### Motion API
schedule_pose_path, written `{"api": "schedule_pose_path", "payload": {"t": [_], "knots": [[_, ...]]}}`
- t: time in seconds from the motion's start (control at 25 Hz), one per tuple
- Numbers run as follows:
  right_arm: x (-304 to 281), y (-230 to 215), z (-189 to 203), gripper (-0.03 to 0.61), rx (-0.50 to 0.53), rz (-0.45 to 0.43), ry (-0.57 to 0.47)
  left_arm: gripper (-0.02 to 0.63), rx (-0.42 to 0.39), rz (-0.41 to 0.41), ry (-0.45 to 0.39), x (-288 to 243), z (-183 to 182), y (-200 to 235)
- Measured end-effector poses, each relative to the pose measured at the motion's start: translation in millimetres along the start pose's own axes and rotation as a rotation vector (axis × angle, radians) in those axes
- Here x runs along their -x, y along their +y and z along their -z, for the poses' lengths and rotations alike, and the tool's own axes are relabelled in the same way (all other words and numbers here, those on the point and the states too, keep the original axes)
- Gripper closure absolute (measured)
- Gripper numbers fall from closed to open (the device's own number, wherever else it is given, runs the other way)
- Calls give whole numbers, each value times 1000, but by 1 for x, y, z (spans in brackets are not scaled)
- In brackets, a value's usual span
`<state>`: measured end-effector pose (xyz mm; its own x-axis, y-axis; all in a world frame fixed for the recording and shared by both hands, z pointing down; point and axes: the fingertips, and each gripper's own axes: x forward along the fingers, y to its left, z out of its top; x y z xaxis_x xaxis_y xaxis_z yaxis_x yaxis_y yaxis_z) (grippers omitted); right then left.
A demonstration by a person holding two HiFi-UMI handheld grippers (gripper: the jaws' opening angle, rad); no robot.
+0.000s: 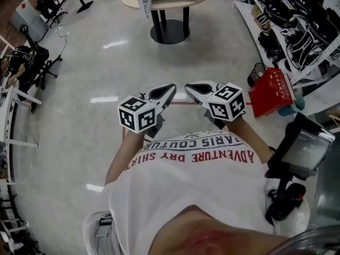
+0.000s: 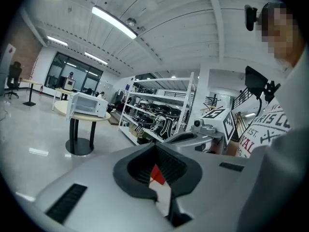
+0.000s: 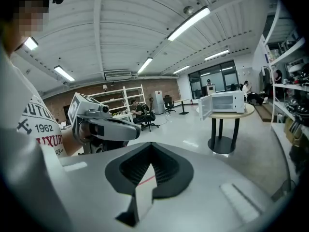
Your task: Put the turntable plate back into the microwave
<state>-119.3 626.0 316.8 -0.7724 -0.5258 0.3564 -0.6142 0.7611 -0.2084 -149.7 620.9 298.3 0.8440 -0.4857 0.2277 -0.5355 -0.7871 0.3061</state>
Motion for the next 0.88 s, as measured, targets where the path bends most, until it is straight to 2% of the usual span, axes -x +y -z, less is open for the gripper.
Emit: {"api": "schedule_pose_path", "payload": {"t": [0.16,0.68,0.88], "knots": [[9,-7,6,578,21,13,-16,614,3,10,2,-9,6,-9],[14,20,-1,578,20,-14,-25,614,-3,4,24,4,8,-23],[21,13,0,578,11,-10,-23,614,-1,10,28,-6,8,-26]]}}
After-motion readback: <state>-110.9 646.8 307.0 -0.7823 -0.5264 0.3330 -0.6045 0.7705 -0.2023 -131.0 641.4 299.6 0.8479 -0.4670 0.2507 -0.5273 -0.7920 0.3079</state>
